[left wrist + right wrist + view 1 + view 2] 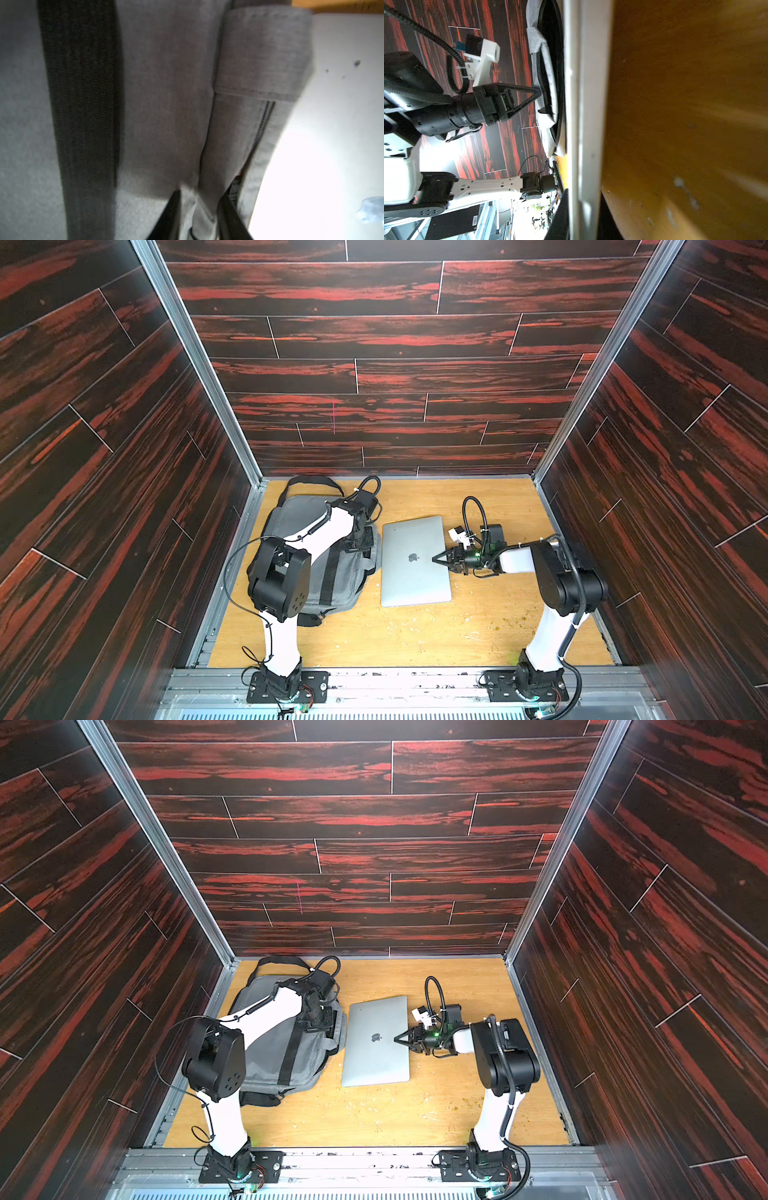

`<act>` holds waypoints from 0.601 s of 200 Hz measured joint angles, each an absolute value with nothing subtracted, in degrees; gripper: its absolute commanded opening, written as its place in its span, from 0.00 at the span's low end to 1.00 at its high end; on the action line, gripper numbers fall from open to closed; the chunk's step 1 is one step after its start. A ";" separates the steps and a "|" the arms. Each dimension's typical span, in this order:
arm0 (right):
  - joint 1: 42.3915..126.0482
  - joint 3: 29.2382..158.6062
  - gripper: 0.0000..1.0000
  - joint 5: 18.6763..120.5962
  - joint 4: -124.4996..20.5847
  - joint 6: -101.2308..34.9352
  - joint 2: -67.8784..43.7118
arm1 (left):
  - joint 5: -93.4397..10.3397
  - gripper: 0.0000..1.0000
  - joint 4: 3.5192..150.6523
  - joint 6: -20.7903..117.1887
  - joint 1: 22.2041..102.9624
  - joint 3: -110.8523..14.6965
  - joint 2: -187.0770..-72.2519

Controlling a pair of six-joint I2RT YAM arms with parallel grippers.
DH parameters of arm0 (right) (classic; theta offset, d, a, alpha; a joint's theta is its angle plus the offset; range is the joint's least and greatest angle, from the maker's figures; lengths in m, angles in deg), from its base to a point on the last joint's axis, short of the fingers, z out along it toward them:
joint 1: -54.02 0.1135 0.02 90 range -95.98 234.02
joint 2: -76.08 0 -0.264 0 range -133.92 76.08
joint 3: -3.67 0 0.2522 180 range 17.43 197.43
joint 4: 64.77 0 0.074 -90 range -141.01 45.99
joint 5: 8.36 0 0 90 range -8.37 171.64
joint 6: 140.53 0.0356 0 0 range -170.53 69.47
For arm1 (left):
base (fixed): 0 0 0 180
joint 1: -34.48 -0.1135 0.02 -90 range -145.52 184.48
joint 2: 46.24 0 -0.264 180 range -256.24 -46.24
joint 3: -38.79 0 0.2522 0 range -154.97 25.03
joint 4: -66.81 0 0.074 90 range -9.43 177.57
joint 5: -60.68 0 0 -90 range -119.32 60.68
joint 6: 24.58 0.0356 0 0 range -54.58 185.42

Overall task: Open the zippered laptop bag and take out the laptop
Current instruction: Close the bag flap on the zippered laptop bag, then place the laptop at the center of the board.

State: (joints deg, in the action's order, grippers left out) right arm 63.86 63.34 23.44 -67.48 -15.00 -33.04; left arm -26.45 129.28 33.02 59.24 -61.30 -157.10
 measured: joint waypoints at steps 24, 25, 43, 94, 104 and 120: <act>63.56 63.34 0.22 24.10 -67.45 -15.83 -33.83 | -26.77 0.50 129.25 33.56 59.26 -61.17 -157.21; 63.54 63.34 0.22 24.10 -67.48 -15.86 -33.85 | -26.82 0.50 129.25 33.39 59.26 -61.17 -157.21; 63.19 63.34 0.26 24.27 -67.83 -16.38 -34.55 | -26.91 0.61 129.30 34.13 59.26 -61.17 -157.19; 61.83 63.32 0.40 26.37 -66.97 -18.46 -35.99 | -27.41 0.78 128.77 36.56 59.24 -59.13 -149.39; 61.46 63.32 0.43 26.89 -66.47 -19.11 -35.99 | -27.41 0.78 128.53 37.28 59.19 -59.13 -147.25; 60.98 63.32 0.45 26.83 -65.84 -20.07 -35.99 | -27.34 0.80 128.49 38.48 59.06 -59.13 -144.52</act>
State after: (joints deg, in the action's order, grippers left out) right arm 60.98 63.32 26.83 -65.84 -20.07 -35.99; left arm -27.34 128.49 38.48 59.06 -59.13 -144.52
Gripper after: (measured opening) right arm 0.435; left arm 0.787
